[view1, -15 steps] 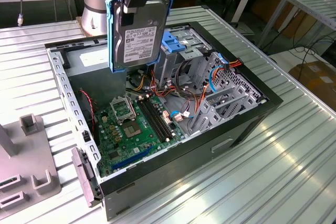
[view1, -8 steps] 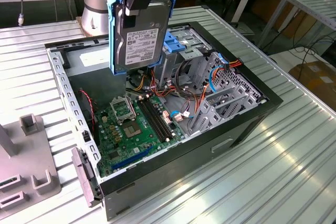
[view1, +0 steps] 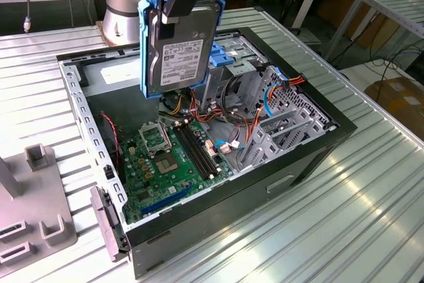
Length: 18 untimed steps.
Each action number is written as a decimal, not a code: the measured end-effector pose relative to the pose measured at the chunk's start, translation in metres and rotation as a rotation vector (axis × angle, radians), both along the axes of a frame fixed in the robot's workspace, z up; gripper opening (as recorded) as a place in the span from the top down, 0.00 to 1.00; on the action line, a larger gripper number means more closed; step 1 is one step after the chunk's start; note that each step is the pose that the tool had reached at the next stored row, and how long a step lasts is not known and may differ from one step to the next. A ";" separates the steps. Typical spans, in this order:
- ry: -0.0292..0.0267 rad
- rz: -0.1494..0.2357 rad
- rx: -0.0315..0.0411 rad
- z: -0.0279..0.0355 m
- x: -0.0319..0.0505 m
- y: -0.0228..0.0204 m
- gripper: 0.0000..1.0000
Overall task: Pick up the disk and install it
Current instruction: 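Insert the disk into the insertion slot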
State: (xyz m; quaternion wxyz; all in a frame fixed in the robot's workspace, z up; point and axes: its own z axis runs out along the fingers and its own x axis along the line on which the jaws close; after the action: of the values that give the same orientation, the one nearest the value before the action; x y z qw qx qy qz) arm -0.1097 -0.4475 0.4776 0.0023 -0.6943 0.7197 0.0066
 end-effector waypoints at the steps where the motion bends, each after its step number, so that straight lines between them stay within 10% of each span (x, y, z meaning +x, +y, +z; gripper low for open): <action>1: 0.0001 0.000 -0.0001 0.0001 0.0001 -0.0008 0.63; 18: 0.0000 0.000 -0.0001 0.0000 0.0010 -0.0149 0.63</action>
State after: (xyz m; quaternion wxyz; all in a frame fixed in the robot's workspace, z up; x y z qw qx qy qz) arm -0.1087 -0.4624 0.4777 0.0023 -0.6943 0.7197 0.0066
